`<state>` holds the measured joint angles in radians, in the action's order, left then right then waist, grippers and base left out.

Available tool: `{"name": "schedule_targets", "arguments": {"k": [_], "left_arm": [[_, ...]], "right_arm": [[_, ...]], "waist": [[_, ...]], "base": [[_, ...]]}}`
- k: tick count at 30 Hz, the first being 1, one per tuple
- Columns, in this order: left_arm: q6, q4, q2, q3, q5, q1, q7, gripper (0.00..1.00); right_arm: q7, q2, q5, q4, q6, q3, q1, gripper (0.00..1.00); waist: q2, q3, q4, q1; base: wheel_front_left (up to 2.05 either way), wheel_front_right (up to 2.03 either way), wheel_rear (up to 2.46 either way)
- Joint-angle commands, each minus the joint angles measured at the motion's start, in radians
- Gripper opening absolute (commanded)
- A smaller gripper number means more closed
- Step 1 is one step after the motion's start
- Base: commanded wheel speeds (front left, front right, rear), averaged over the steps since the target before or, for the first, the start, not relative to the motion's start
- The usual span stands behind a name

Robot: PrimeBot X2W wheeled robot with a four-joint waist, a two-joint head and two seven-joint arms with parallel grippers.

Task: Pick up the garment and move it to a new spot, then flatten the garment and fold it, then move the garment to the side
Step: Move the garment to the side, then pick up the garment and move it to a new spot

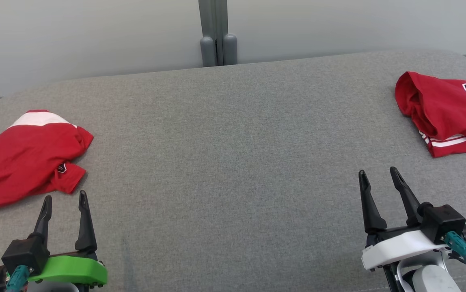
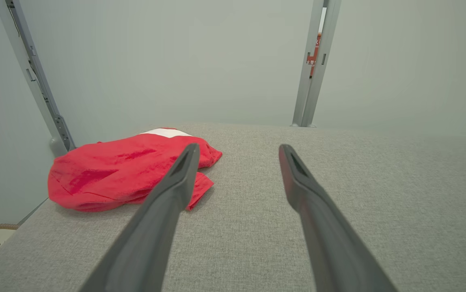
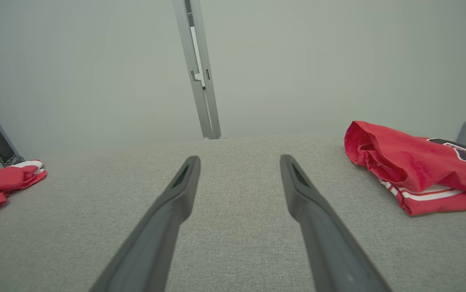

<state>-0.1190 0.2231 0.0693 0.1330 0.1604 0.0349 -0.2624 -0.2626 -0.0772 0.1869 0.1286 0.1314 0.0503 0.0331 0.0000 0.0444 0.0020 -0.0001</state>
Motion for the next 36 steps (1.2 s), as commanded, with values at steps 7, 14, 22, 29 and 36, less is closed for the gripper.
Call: {"name": "schedule_targets", "arguments": {"k": [7, 14, 22, 29, 36], "left_arm": [[-0.004, 0.005, 0.0, 0.006, -0.017, -0.002, -0.003, 1.0], [-0.005, 0.003, -0.004, 0.01, -0.019, -0.006, -0.003, 1.0], [-0.008, 0.008, -0.005, 0.012, -0.018, 0.004, -0.003, 1.0], [-0.009, 0.014, 0.0, 0.02, -0.018, 0.016, -0.003, 1.0], [-0.01, 0.019, -0.001, 0.033, -0.014, 0.023, -0.003, 1.0]], "right_arm": [[-0.003, 0.008, -0.007, 0.0, -0.002, -0.005, -0.019, 1.0], [-0.003, 0.012, -0.014, 0.002, -0.002, 0.001, -0.022, 1.0], [-0.003, 0.014, -0.023, -0.001, -0.002, -0.001, -0.018, 1.0], [-0.003, 0.016, -0.026, 0.002, -0.002, 0.001, -0.015, 1.0], [-0.003, 0.017, -0.026, 0.013, -0.002, 0.009, -0.007, 1.0]], "waist": [[0.0, -0.001, 0.006, 0.0001], [0.0, -0.001, 0.008, 0.0001], [0.0, 0.006, 0.018, 0.0001], [0.0, 0.014, 0.055, 0.0001], [0.0, 0.023, 0.116, 0.0001]], "base": [[0.0, 0.0, 0.0], [0.0, 0.0, 0.0], [0.0, 0.0, 0.0], [0.0, 0.0, 0.0], [0.0, 0.0, 0.0]]}}
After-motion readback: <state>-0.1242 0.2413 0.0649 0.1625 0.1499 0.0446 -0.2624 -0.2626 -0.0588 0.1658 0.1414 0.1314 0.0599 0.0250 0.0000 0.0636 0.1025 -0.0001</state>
